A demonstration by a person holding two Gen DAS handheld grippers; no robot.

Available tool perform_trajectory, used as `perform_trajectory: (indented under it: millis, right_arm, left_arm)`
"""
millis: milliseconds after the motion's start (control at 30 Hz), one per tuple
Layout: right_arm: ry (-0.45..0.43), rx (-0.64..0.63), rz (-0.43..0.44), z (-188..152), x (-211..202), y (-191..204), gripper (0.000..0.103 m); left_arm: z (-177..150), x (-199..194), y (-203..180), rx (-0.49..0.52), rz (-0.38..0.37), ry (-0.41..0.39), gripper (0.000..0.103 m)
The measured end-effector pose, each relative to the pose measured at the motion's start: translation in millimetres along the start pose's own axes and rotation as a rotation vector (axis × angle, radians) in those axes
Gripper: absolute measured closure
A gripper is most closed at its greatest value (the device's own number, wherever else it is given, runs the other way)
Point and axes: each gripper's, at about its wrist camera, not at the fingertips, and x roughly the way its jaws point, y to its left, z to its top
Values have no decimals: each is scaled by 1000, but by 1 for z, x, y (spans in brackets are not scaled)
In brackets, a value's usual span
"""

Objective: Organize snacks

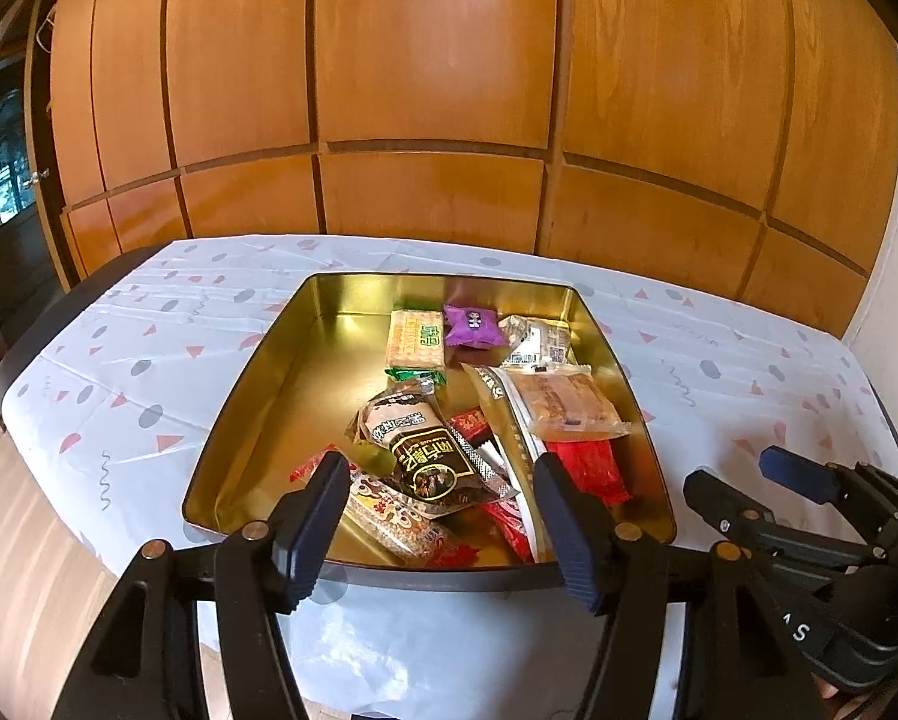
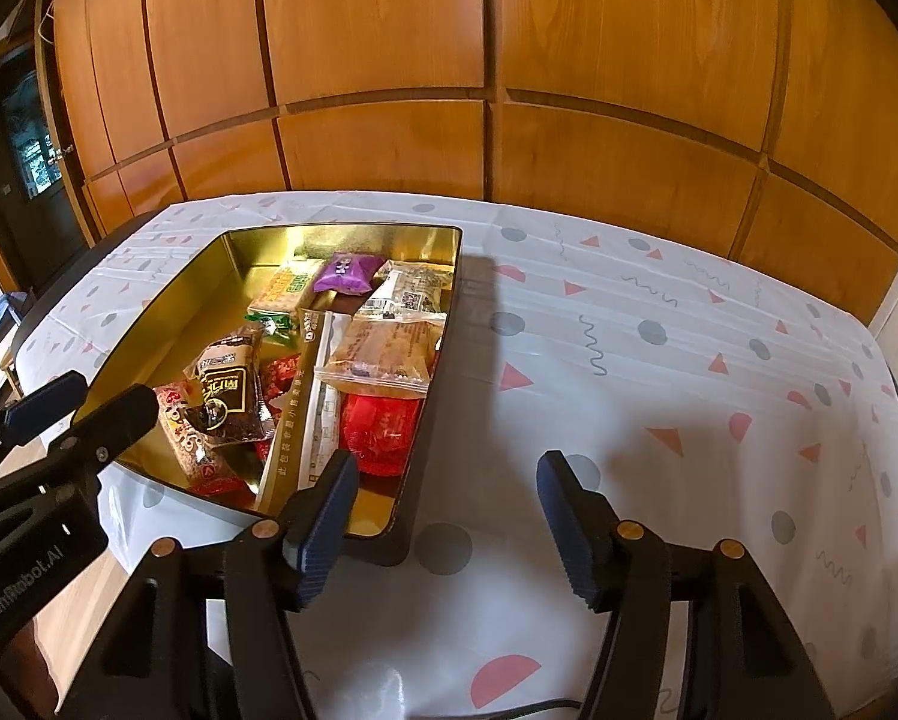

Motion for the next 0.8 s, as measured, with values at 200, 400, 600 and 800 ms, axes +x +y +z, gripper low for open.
perform_trajectory:
  millis: [200,400,600,800]
  right_arm:
    - [0,-5,2,0,0,2,39]
    - [0,-7,2,-1,0,3,39]
    - [-1,-7,2,-1,0,3,37]
    - [1,-9,4,-1,0,4,37]
  left_arm:
    - [1,-5,-1,1,26,-26,39]
    - [1,-5,-1,-10,23,-19,39]
    - [0,-3,1,-18,29,-10,39]
    - [-1,0,0,-17,26,0,39]
